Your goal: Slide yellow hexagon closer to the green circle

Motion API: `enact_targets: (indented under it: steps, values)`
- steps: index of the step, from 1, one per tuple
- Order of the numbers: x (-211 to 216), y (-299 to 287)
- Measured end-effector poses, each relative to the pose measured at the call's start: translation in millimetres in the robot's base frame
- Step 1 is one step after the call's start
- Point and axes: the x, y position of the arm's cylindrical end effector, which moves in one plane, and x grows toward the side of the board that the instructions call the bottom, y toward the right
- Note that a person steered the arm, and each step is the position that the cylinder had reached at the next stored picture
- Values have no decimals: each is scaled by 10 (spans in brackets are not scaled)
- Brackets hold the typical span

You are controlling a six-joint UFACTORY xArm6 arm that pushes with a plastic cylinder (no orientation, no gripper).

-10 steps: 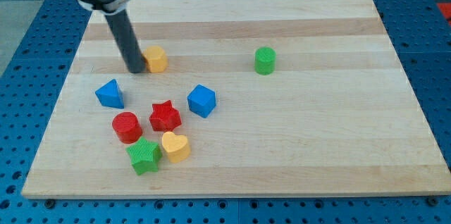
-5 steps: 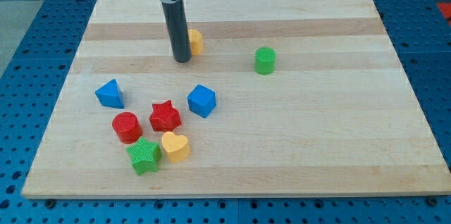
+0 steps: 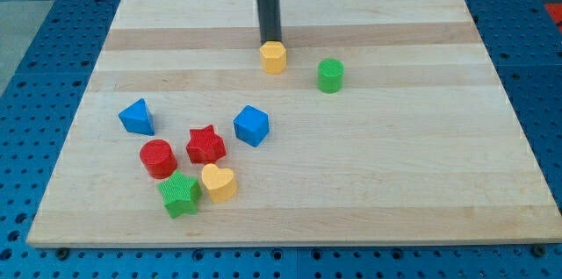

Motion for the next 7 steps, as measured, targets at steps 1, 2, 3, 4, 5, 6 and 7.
enact_targets:
  steps: [1,2,3,4,5,6,7]
  values:
    - [-50,219]
    - [-298,44]
    - [-276,-386]
    - [105,-530]
    - [354,-497]
    - [478,-280]
    - [479,0]
